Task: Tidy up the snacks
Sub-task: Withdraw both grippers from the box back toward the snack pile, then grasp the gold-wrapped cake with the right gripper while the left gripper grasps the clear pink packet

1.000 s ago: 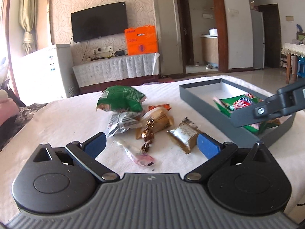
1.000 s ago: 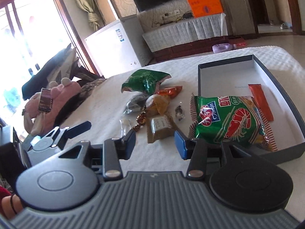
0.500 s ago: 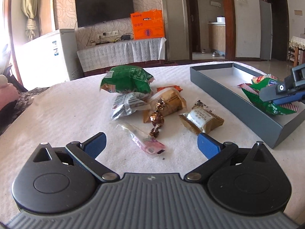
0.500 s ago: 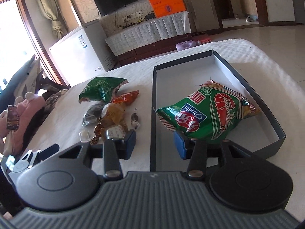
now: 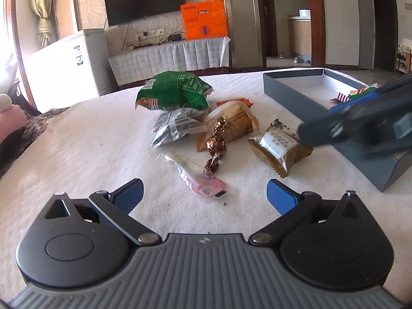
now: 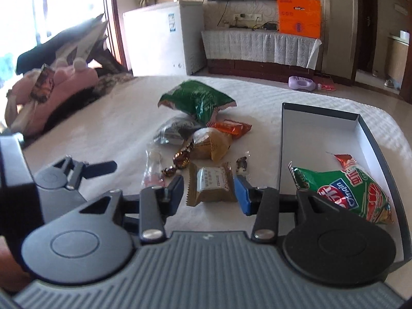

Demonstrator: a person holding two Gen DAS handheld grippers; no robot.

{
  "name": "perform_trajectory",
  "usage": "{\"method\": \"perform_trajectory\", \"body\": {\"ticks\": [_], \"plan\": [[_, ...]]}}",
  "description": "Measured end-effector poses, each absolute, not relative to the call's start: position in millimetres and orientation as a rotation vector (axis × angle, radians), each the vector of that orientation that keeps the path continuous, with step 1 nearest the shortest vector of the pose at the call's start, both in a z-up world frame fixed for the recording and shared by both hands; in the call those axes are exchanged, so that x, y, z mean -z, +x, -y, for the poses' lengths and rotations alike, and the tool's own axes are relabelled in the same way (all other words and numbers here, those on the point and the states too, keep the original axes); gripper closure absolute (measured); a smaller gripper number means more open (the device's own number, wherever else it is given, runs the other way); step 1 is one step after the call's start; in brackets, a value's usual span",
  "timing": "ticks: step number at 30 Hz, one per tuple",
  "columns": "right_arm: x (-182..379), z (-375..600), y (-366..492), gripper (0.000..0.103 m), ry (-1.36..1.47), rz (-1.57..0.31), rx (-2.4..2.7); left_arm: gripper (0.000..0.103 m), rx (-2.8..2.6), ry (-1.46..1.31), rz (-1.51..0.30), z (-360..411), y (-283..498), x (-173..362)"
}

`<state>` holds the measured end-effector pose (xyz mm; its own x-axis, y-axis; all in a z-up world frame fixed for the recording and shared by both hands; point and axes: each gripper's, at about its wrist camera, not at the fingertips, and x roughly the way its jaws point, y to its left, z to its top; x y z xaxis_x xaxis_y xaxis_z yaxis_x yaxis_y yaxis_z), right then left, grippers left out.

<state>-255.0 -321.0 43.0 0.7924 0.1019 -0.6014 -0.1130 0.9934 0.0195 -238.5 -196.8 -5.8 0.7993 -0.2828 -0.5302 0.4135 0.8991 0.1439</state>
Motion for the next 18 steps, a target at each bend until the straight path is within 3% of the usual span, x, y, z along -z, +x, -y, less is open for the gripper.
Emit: {"method": "perform_trajectory", "body": {"ticks": [4,6,7,9,12,13,15,18], "plan": [[-32.0,319.4,-239.0,0.055,-0.02,-0.683,-0.084,0.0,0.385,0.272,-0.531,197.1,-238.8,7.2],[-29.6,317.3,-230.9,0.045,-0.022,-0.689,-0.062,0.0,0.386,0.268,-0.538,196.7,-238.5,6.9],[-28.3,316.1,-224.9,0.034,-0.024,-0.692,-0.052,0.0,0.386,0.266,-0.54,196.4,-238.0,6.5],[-24.1,313.1,-215.6,0.029,-0.036,-0.712,-0.05,0.0,0.386,0.262,-0.544,195.7,-237.0,6.0],[-15.2,311.8,-201.6,0.035,-0.03,-0.771,-0.057,0.0,0.384,0.249,-0.558,193.7,-232.9,5.9],[-14.0,312.6,-199.8,0.046,-0.023,-0.781,-0.06,0.0,0.382,0.242,-0.567,192.5,-230.3,6.1],[-19.5,315.6,-204.1,0.057,-0.009,-0.767,-0.075,0.0,0.377,0.219,-0.585,189.7,-225.0,6.0],[-27.0,323.0,-219.3,0.058,-0.012,-0.762,-0.076,0.0,0.359,0.183,-0.594,183.6,-215.1,3.5]]}}
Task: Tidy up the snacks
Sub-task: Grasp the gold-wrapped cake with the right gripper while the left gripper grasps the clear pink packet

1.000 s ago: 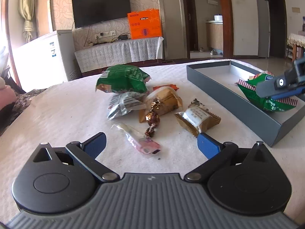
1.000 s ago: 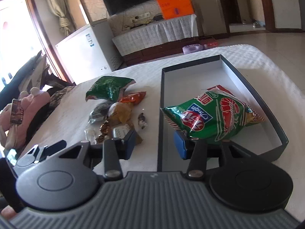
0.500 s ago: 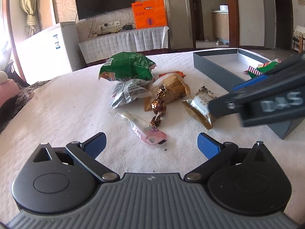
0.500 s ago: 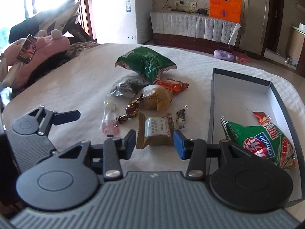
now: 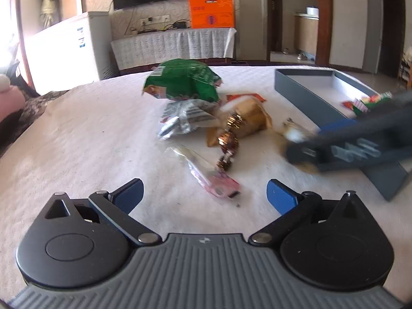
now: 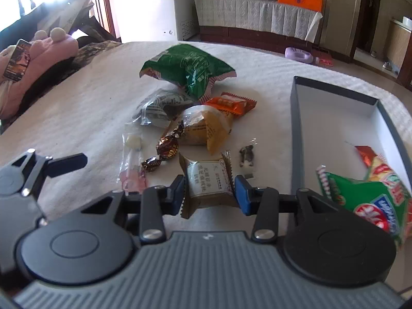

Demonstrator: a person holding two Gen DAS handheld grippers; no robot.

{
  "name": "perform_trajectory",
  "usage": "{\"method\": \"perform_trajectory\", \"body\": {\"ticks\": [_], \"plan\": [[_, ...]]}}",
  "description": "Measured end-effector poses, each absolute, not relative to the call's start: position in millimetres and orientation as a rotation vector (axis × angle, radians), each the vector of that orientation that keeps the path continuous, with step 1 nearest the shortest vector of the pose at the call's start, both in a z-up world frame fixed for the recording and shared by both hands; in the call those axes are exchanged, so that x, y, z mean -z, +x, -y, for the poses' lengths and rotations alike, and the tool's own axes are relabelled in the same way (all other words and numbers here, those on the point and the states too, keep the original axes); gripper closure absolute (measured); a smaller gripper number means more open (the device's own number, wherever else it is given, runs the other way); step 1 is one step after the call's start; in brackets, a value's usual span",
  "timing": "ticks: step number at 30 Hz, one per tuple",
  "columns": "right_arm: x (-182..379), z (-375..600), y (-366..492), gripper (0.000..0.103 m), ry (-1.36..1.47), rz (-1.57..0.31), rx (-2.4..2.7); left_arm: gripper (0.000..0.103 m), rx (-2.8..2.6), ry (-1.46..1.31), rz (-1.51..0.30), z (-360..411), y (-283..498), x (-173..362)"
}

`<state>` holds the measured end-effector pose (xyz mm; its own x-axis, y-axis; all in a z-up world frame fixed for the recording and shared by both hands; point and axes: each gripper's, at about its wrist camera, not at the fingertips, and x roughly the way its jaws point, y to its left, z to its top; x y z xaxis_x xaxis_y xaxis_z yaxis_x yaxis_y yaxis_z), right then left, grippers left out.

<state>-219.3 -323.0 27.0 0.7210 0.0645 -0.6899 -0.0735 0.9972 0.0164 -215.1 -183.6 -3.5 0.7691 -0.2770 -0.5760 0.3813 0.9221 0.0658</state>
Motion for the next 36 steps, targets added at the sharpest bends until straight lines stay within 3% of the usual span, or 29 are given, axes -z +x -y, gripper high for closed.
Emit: {"method": "perform_trajectory", "body": {"ticks": [11,14,19,22,24,27,29,36], "plan": [[-23.2,341.0,-246.6,0.059,-0.044,-0.809,-0.089,0.002,0.273,-0.028,-0.649,156.7,-172.3,-10.9],[-22.3,337.9,-245.5,0.059,-0.07,-0.816,-0.098,0.017,0.239,-0.013,-0.699,161.2,-162.8,-5.8],[-22.0,337.8,-246.5,0.059,-0.082,-0.819,-0.111,0.021,0.204,0.129,-0.674,187.1,-164.1,2.0],[-21.5,335.7,-246.5,0.059,-0.097,-0.816,-0.107,0.043,0.223,0.173,-0.643,195.7,-170.2,0.9],[-21.3,333.0,-246.5,0.059,-0.112,-0.812,-0.102,0.074,0.262,0.178,-0.637,197.3,-174.3,0.2],[-21.4,330.1,-246.5,0.058,-0.131,-0.808,-0.094,0.08,0.304,0.131,-0.645,189.3,-175.5,-0.6],[-22.6,329.3,-246.3,0.058,-0.129,-0.803,-0.091,0.091,0.344,0.035,-0.669,174.6,-173.4,-3.3],[-32.1,327.9,-245.9,0.058,-0.094,-0.756,-0.092,0.093,0.345,-0.068,-0.661,146.2,-176.0,-12.7]]}}
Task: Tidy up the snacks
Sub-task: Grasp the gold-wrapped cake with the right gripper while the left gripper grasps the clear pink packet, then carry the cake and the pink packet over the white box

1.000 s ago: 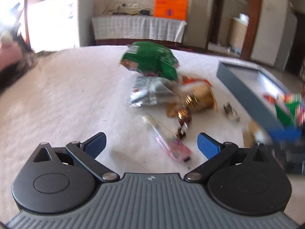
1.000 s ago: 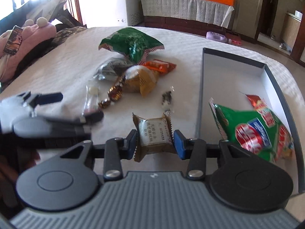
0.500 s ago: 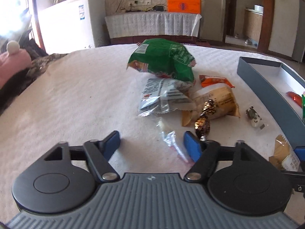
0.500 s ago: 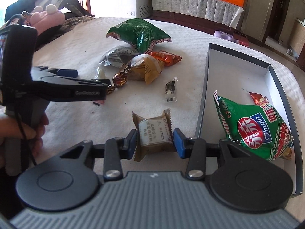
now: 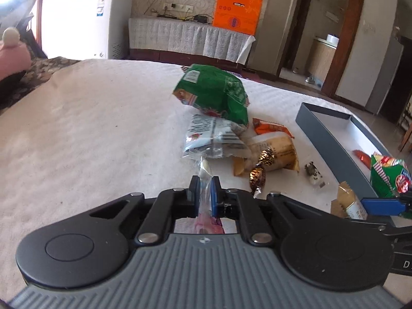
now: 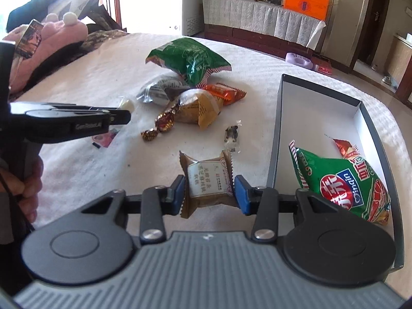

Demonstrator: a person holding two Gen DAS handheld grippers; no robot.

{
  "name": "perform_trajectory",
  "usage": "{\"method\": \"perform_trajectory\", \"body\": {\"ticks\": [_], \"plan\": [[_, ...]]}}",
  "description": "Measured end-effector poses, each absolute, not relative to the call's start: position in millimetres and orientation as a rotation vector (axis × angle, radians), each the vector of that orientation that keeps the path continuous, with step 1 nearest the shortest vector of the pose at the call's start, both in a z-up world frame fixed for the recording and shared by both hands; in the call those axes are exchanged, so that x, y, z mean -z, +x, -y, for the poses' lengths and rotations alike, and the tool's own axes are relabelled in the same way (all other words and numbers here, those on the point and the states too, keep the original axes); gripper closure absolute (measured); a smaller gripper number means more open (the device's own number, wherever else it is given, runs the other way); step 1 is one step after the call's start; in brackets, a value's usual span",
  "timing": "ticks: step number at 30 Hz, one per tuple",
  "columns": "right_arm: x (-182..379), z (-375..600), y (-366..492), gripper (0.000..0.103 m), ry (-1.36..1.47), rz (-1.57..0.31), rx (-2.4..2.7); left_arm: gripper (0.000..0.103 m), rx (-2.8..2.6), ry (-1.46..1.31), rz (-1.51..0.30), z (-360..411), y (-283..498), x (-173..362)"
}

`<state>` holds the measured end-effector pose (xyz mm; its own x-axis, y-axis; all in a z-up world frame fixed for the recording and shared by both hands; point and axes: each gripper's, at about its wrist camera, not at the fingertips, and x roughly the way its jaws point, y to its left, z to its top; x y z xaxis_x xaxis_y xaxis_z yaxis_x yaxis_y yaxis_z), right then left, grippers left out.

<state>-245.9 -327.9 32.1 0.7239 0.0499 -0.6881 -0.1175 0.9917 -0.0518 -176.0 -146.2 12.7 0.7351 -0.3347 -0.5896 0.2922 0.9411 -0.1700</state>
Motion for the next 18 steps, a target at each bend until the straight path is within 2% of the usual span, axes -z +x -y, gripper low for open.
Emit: {"method": "perform_trajectory", "body": {"ticks": [18], "plan": [[-57.8,327.0,-255.0,0.058,0.001,-0.667,-0.127,0.093,0.342,0.099,-0.575,170.5,-199.3,-33.3]]}}
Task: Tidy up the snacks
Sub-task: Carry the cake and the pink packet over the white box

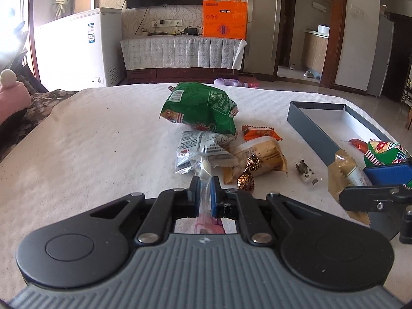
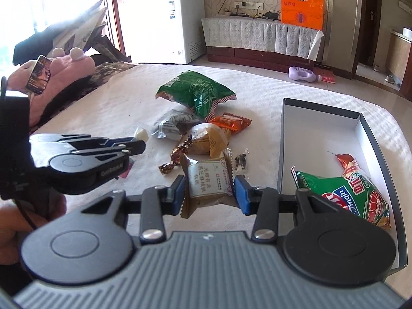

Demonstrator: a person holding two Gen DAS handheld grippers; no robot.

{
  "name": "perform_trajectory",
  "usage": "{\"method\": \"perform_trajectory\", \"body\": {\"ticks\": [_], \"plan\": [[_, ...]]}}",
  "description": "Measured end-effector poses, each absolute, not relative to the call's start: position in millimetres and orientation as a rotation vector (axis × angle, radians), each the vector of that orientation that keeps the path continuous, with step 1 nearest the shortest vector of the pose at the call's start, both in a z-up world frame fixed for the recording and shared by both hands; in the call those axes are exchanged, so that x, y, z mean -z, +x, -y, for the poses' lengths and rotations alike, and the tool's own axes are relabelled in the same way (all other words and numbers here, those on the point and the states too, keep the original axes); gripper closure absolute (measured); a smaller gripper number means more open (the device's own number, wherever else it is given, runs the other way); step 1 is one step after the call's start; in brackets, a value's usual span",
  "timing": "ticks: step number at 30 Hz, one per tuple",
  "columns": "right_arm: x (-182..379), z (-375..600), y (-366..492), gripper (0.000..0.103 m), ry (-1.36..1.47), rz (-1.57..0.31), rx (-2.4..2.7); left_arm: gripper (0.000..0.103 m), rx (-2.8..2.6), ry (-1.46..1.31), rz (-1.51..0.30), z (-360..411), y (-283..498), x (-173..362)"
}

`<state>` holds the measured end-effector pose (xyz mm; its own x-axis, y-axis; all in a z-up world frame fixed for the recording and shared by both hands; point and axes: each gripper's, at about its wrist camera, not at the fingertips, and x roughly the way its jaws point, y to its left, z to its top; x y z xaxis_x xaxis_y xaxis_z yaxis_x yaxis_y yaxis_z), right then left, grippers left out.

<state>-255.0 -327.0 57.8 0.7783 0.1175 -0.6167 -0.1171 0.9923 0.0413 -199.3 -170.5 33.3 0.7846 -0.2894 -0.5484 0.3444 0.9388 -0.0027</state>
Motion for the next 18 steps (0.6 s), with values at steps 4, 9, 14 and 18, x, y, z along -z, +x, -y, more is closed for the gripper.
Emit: {"method": "perform_trajectory", "body": {"ticks": [4,9,14,18], "plan": [[-59.7,325.9,-255.9,0.059,0.003,-0.664,-0.136,0.093,0.336,0.11,-0.576,172.5,-200.5,-37.4],[-62.6,329.5,-261.6,0.059,0.021,-0.652,-0.138,0.093,0.339,0.141,-0.558,179.8,-197.5,-49.9],[-63.5,333.4,-266.1,0.059,0.028,-0.649,-0.15,0.093,0.329,0.172,-0.538,188.4,-183.5,-61.5],[-64.8,335.9,-266.9,0.059,0.036,-0.644,-0.162,0.093,0.322,0.192,-0.53,196.5,-164.3,-69.9]]}}
